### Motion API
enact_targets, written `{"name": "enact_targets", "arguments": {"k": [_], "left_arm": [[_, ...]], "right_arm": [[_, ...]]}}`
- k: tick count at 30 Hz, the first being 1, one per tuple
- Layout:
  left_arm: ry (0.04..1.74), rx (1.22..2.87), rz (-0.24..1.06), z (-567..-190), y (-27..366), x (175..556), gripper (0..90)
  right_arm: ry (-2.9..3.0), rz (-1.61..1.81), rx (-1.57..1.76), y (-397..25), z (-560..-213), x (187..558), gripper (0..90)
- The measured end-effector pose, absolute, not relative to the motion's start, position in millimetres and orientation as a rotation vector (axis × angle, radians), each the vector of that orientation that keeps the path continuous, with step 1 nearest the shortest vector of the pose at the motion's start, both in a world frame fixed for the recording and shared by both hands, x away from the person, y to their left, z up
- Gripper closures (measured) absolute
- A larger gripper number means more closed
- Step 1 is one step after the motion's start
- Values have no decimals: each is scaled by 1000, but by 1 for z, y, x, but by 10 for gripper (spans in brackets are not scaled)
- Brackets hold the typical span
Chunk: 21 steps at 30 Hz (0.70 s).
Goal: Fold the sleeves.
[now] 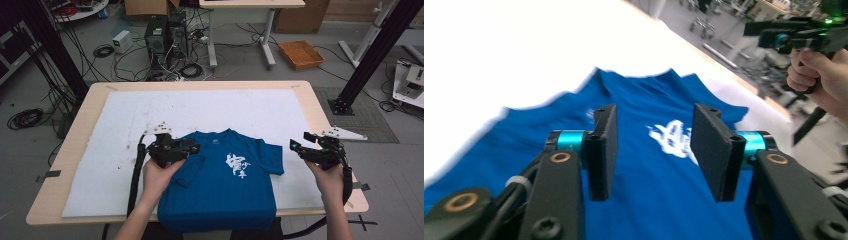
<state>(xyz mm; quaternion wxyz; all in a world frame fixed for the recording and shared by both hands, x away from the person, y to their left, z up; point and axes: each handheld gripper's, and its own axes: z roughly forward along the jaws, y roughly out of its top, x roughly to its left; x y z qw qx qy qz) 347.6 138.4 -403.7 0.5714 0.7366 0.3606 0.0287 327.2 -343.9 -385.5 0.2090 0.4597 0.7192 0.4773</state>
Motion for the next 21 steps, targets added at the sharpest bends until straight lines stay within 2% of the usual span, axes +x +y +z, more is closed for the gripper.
{"name": "enact_targets", "arguments": {"k": [3,4,5,7,8,14,21], "left_arm": [[810,1727,183,-400,160,336,502],[808,1730,204,-400,166,333,496],[811,1733,233,-400,176,330,480],[820,1735,258,-402,191,325,480],[836,1737,262,-404,201,323,480],[851,1729,266,-413,238,311,480],[857,1749,273,-422,256,311,459]], "right_arm": [[2003,1315,1325,-342,-391,331,376],[2016,1317,1353,-341,-395,335,416],[2035,1324,1400,-341,-402,341,497],[2042,1319,1421,-340,-405,344,531],[2048,1292,1479,-340,-412,352,577],[2098,1208,1580,-334,-433,373,619],[2110,1197,1624,-329,-444,385,627]]}}
